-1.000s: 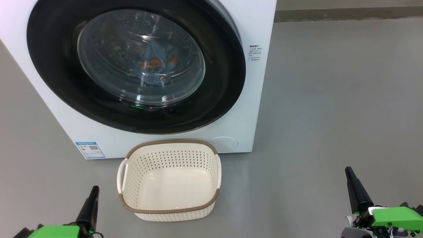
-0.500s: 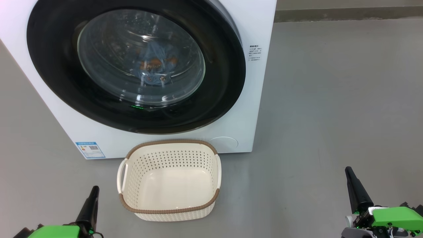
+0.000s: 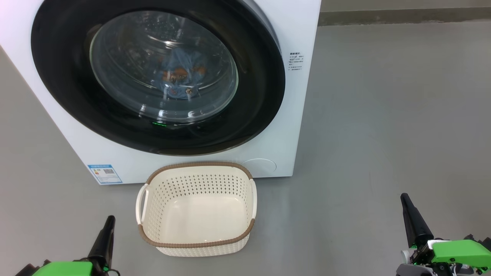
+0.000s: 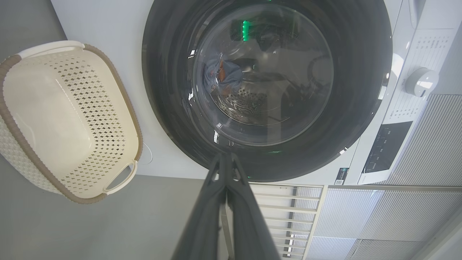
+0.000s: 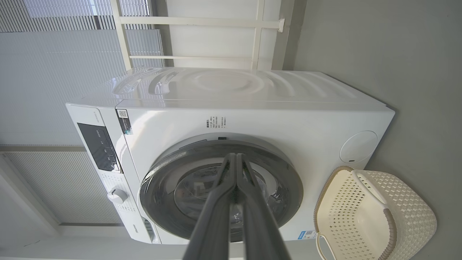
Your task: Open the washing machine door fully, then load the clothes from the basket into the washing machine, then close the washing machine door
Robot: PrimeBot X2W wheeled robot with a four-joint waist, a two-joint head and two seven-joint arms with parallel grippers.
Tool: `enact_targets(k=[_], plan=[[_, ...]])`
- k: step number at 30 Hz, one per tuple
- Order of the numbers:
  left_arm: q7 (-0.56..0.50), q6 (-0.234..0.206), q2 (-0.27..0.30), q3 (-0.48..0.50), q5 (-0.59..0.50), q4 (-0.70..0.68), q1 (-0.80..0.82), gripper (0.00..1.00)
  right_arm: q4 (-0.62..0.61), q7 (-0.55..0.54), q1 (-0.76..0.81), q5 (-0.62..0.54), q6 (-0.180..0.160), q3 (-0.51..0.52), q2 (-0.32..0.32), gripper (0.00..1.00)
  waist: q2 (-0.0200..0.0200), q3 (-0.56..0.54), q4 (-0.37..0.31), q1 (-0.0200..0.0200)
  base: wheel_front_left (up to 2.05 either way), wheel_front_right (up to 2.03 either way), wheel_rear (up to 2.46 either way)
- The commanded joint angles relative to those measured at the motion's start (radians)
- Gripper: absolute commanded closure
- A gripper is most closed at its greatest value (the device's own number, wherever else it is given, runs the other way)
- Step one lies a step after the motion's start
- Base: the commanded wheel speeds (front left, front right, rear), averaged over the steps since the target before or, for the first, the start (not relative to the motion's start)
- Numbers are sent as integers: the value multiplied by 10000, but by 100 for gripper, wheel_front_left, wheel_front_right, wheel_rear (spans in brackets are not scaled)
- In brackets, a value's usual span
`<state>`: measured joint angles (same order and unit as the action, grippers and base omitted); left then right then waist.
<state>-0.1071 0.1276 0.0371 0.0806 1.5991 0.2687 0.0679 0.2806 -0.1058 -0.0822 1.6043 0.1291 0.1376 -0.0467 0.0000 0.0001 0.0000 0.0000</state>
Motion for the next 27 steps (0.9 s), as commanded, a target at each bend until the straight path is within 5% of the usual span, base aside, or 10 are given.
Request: enact_targets(k=[1, 27], plan=[[-73, 28, 131, 351, 80, -170, 483, 100, -290, -84, -340, 30, 16, -221, -35, 100, 0, 0, 0, 0, 0, 0, 0], [-72, 29, 131, 350, 80, -170, 483, 100, -290, -84, -340, 30, 16, -222, -35, 100, 0, 0, 0, 0, 0, 0, 0]])
